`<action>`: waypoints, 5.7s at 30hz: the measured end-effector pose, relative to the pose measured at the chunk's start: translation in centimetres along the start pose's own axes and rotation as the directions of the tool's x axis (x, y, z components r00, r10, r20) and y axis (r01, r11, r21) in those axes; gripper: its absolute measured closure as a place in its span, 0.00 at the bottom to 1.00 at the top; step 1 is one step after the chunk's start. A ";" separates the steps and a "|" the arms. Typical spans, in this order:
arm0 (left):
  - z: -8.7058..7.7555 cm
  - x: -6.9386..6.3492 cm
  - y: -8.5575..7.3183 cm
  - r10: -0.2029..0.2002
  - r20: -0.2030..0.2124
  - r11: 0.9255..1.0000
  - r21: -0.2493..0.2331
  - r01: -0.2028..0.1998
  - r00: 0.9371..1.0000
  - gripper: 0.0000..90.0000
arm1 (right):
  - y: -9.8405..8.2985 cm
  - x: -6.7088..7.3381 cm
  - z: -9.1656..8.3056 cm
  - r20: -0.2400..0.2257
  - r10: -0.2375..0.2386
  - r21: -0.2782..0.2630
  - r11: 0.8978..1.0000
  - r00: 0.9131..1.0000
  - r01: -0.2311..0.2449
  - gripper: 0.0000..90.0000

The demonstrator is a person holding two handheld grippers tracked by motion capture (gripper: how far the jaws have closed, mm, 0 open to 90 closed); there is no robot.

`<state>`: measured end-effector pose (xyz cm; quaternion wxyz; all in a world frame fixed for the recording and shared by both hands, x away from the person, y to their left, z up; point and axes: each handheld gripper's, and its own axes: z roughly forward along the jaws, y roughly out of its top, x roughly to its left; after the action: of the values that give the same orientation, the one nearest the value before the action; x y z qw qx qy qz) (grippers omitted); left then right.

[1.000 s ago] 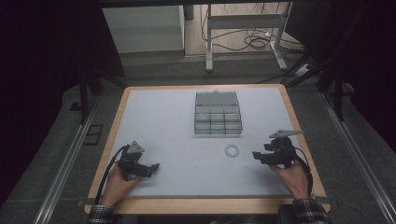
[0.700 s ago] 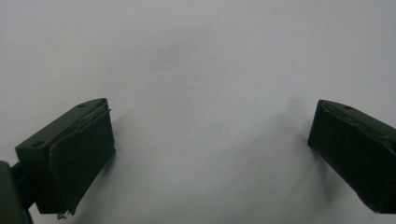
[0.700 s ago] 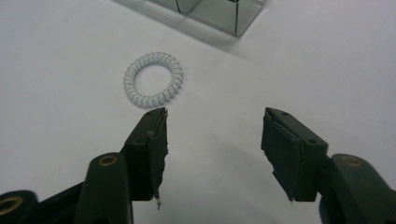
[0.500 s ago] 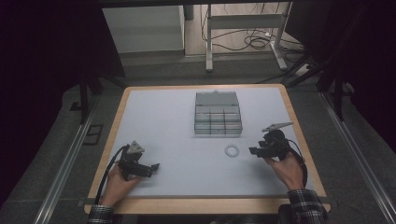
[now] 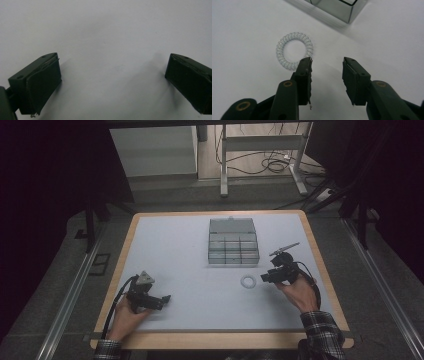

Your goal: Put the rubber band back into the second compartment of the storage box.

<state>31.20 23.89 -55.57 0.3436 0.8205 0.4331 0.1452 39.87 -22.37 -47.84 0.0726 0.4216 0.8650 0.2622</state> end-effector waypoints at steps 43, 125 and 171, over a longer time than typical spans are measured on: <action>0.0 0.0 0.0 0.000 0.001 1.000 0.000 0.000 1.000 0.00 | 5.8 2.9 5.3 0.008 -0.162 0.381 0.913 0.987 0.146 0.91; 0.0 0.0 0.0 0.000 0.000 1.000 -0.001 0.000 1.000 0.00 | 11.8 3.1 0.0 0.094 -0.145 -0.021 0.989 0.985 0.148 0.91; 0.0 0.0 0.0 0.001 0.000 1.000 0.000 -0.001 1.000 0.00 | 12.0 1.6 6.5 0.210 -0.010 -0.280 0.957 0.978 0.070 0.90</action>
<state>31.20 23.91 -55.57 0.3437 0.8208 0.4327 0.1451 49.39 -12.49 -47.04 0.2276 0.4138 0.8142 0.3378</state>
